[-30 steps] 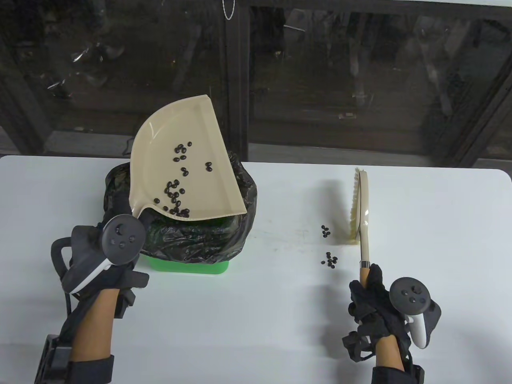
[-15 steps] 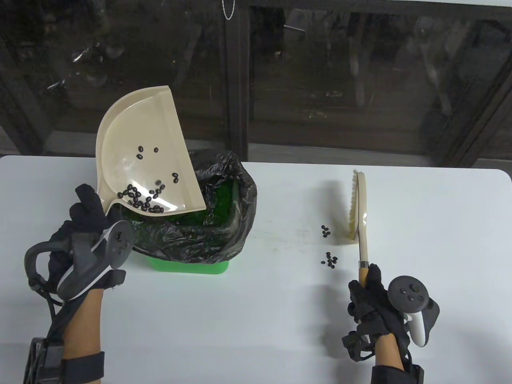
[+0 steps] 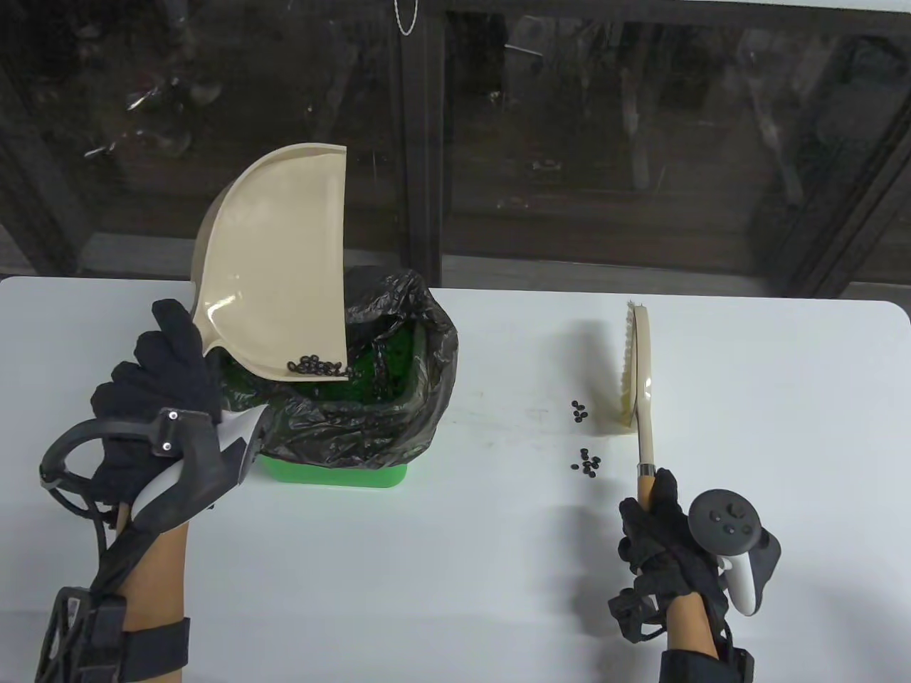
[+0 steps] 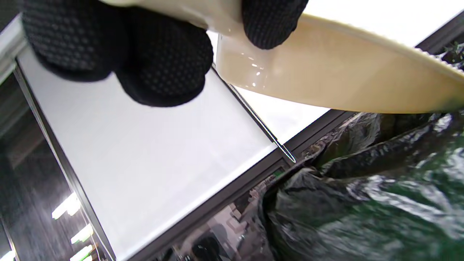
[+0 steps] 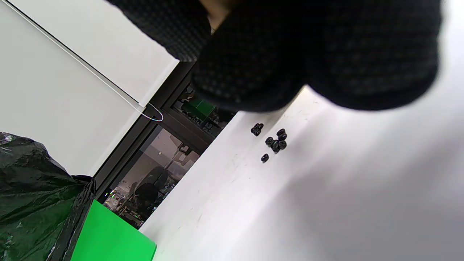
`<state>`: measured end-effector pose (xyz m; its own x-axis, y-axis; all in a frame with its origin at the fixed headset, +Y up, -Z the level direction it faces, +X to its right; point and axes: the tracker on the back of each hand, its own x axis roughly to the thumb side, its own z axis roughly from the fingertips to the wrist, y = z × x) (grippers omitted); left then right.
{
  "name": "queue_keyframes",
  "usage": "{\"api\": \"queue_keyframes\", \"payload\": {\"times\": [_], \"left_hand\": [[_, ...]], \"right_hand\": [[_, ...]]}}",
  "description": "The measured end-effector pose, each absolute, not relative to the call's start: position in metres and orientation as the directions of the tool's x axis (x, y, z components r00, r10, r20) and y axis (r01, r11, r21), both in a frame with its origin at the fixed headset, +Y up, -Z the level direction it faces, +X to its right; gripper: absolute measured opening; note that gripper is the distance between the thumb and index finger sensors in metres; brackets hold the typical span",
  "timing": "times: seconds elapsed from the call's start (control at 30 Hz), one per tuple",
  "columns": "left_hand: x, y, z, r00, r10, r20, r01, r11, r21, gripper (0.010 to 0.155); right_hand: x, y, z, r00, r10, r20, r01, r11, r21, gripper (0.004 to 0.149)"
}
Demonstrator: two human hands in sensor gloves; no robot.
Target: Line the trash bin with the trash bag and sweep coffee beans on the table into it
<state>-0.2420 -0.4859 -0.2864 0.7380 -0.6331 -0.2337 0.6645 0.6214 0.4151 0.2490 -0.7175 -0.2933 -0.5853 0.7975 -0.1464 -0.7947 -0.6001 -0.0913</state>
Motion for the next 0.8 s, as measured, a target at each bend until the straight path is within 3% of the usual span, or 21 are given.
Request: {"api": "queue_keyframes", "payload": {"times": [0.17, 0.33, 0.5, 0.8], "left_hand": [[-0.235, -0.484, -0.285, 0.651, -0.715, -0.255, 0.738, 0.518, 0.433, 0.066], [-0.235, -0.486, -0.283, 0.668, -0.701, -0.251, 0.719, 0.519, 0.463, 0.067], [-0.233, -0.489, -0.28, 0.801, -0.566, -0.195, 0.574, 0.634, 0.518, 0.067], [-0.214, -0.497, -0.269, 0.978, -0.207, 0.021, 0.156, 0.794, 0.587, 0.067]], "right_hand": [[0.249, -0.717, -0.294, -0.586, 0.797, -0.145, -0.795, -0.6, -0.089, 0.07], [0.249, -0.718, -0.294, -0.586, 0.797, -0.145, -0.795, -0.601, -0.089, 0.07], [0.249, -0.718, -0.294, -0.584, 0.798, -0.147, -0.795, -0.599, -0.091, 0.07], [0.249, -0.718, -0.293, -0.588, 0.794, -0.151, -0.791, -0.604, -0.096, 0.07]]}}
